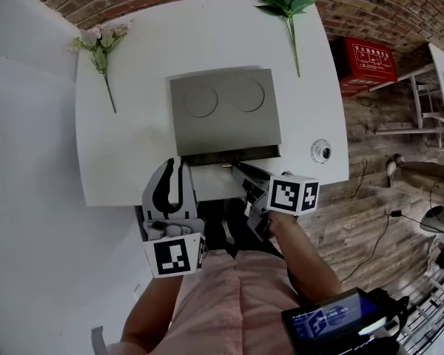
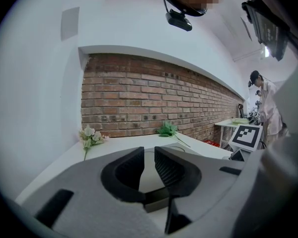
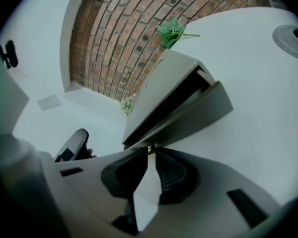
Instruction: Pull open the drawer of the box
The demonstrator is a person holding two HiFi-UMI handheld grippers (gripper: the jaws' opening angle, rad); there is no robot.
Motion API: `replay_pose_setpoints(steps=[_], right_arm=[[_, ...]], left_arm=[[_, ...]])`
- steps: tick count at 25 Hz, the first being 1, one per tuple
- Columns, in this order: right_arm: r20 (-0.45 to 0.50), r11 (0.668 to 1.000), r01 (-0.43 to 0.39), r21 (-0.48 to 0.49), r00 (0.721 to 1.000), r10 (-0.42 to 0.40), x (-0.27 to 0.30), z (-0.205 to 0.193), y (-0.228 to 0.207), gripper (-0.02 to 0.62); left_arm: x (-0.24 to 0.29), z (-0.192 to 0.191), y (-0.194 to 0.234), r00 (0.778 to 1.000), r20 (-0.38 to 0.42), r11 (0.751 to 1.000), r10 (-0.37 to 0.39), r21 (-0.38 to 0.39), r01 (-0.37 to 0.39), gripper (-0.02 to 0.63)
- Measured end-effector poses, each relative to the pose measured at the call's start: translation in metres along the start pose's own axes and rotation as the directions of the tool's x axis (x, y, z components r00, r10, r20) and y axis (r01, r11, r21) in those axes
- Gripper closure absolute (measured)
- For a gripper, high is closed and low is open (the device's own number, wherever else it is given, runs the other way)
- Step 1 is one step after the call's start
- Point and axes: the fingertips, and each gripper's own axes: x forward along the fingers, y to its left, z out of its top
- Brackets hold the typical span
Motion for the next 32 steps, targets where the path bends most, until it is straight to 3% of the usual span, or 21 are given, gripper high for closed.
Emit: replay_pose_setpoints(steps=[32], right_arm=[[-0.038,1.0,-0.015,-0.006,0.999,0.015,-0.02,-0.035,0.002,0.543]], left_arm=[[-0.027,0.008,-0.023,1.0,0.02,1.0,0.002,0.011,-0.003,0.538]])
